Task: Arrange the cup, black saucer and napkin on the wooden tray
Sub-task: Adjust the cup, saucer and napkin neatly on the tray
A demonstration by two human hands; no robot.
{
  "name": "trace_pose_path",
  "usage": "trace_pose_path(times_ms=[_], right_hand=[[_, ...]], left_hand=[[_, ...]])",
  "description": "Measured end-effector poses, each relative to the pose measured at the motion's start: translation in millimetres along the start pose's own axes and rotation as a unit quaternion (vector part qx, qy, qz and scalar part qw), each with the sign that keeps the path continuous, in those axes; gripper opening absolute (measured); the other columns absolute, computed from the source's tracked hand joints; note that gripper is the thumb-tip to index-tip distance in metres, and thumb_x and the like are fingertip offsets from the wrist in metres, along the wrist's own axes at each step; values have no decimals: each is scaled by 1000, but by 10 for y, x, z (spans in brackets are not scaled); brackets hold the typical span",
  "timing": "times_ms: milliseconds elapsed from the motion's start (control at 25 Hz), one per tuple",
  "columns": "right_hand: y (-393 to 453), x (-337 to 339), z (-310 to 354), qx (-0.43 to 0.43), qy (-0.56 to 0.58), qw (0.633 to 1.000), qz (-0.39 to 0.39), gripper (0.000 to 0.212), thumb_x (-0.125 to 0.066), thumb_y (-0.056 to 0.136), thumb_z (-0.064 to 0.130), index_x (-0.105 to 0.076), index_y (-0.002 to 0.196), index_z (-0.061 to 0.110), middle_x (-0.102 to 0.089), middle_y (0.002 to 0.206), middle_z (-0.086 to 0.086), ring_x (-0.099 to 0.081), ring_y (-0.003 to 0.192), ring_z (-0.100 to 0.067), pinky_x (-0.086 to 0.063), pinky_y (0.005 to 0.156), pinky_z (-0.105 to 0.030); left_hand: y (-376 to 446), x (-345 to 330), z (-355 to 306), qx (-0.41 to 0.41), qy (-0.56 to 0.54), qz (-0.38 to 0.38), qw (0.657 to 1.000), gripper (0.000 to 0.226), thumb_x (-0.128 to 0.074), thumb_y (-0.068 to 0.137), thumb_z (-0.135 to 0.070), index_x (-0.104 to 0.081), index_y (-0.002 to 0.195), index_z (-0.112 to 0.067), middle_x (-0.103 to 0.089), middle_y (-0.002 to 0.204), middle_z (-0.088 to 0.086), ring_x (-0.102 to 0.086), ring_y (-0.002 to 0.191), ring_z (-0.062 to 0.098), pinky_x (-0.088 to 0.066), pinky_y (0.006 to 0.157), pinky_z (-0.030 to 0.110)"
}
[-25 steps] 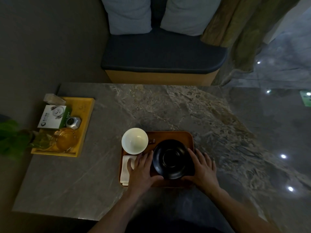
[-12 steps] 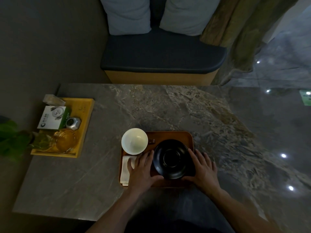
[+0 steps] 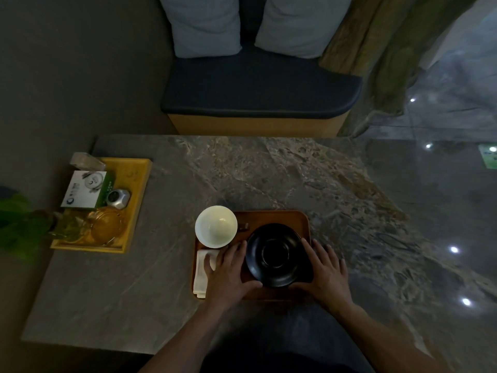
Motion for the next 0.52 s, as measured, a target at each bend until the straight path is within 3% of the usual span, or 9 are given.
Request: trace_pose_path(times_ms=[520], right_hand=[[-48, -34, 37, -17, -13, 1000, 4, 114, -55, 63, 85, 22, 142, 53, -1, 163, 6, 5, 149, -25, -11, 115, -61]], left_hand=[[-7, 89, -53, -16, 13, 2, 1000, 102, -51, 76, -75, 6, 151, -35, -5, 162, -9, -3, 148, 16, 7, 112, 60]])
Point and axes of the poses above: each hand's wrist, its own y-axis towards the middle knuckle, its own x-axis out of the back of the hand, z = x × y, the point moved 9 cm from there along y, towards the middle knuckle
